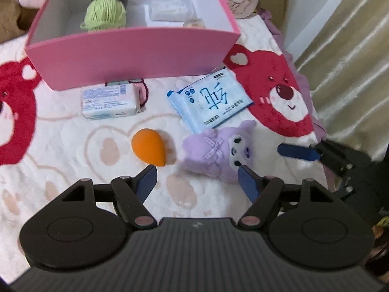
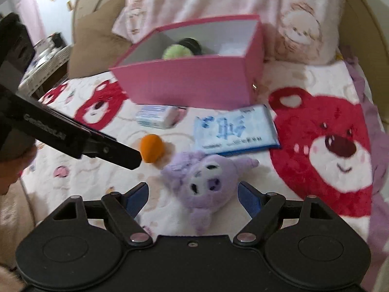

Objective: Organize objects
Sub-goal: 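Withdraw the left tool and move it to the purple plush toy, then close the left tool on the purple plush toy's body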

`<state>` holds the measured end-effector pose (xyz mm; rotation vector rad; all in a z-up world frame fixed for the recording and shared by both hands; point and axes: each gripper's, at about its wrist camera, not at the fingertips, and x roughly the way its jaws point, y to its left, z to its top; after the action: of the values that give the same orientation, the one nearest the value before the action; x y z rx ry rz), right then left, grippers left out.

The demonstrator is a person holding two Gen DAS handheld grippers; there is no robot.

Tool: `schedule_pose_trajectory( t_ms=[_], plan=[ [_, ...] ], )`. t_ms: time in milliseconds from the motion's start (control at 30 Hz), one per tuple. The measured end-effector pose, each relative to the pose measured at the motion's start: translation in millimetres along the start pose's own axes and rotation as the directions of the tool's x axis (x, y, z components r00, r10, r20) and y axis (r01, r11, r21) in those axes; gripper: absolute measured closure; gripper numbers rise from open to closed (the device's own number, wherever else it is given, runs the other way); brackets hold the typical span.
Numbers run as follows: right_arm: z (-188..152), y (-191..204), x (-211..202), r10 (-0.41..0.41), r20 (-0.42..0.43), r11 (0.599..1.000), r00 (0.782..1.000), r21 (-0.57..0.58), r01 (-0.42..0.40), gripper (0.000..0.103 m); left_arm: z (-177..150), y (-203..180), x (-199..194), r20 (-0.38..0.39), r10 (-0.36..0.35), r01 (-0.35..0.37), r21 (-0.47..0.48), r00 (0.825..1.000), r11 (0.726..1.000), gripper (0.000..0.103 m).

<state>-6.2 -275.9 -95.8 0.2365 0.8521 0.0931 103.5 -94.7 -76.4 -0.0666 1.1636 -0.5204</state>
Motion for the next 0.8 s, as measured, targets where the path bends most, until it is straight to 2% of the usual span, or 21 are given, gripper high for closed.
schedule_pose_trajectory(
  t_ms=[133, 200, 300, 567, 800],
  plan=[
    [-14.6, -3.3, 18.3, -0.037, 0.033, 0.999, 0.999, 0.014, 0.036, 0.019, -3.1, 3.7, 14.2, 0.063, -0.025, 0.024, 0.021, 0.998, 0.999, 0.036],
    [-18.8, -2.6, 22.6, -0.05, 0.035, 0.999, 0.998, 0.005, 0.05, 0.019, -4.2, 1.4, 20.0, 0.074, -0.051, 0.047, 0.057, 0.996, 0.997, 0.037],
    [-24.6, -0.6, 24.3, -0.045, 0.044, 0.999, 0.998, -0.01, 0.046, 0.019, -5.6, -3.2, 30.4, 0.072, -0.054, 0.047, 0.085, 0.996, 0.995, 0.037],
    [-33.5, 11.1, 34.6, -0.085, 0.054, 0.994, 0.995, -0.06, 0.089, 0.019, -10.0, -4.3, 59.3, 0.031, -0.058, 0.056, 0.047, 0.998, 0.997, 0.037],
    [-25.7, 6.9, 44.7, -0.089, 0.041, 0.995, 0.995, -0.048, 0.091, 0.017, -7.2, 0.2, 66.8, 0.064, -0.085, 0.084, 0.013, 0.994, 0.996, 0.033]
  ],
)
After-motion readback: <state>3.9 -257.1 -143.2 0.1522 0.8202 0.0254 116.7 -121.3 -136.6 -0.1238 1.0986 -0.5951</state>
